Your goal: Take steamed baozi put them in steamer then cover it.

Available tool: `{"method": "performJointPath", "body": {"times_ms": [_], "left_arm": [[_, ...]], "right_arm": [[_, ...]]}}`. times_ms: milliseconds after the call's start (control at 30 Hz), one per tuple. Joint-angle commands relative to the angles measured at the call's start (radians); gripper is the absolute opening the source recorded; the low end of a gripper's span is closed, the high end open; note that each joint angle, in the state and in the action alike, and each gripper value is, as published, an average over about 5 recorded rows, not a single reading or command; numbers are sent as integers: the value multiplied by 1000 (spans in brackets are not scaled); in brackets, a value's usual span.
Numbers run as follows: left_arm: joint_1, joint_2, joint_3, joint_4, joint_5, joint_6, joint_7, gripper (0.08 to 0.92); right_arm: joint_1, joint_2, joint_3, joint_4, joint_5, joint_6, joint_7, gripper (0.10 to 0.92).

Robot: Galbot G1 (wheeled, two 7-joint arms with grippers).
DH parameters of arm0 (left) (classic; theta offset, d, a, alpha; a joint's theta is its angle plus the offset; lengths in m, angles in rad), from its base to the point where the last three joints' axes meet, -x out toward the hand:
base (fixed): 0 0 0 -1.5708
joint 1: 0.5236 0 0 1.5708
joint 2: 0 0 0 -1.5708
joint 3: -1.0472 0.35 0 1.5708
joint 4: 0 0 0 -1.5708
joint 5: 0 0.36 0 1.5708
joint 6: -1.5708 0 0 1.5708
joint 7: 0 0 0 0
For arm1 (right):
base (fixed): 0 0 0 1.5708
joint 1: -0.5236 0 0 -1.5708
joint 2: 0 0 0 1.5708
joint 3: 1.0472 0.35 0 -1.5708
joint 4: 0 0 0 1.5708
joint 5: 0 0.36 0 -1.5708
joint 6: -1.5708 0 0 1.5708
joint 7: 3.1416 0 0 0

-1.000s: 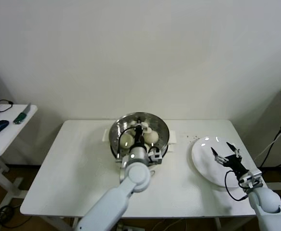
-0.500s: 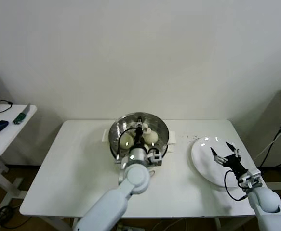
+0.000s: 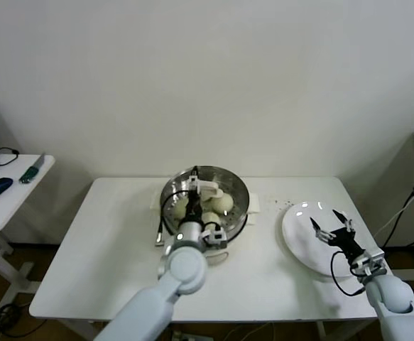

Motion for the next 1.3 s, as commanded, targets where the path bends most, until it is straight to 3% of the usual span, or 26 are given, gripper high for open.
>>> {"method": "performJointPath", "body": {"times_ms": [33, 133, 267, 567, 867, 1300], "left_arm": [[98, 92, -36, -205, -40, 46, -5, 806], [148, 120, -72, -251, -86, 37, -42, 821], [206, 171, -134, -290, -302, -16, -233, 823], [359, 213, -404, -378, -784, -280, -495, 823], [625, 50, -740, -303, -1093, -708, -533, 823], [707, -59, -872, -120, -1379, -873, -398, 823]], "right_arm": [[-7, -2, 5, 24, -5, -54, 11, 823], [-12, 1, 12, 36, -18, -62, 15, 823], [-28, 5, 24, 62, -21, -64, 25, 823], [-65, 30, 58, 97, -7, -41, 47, 823], [-92, 67, 67, 120, -28, -29, 49, 823], [-153, 86, 92, 182, -24, -5, 25, 823]]}}
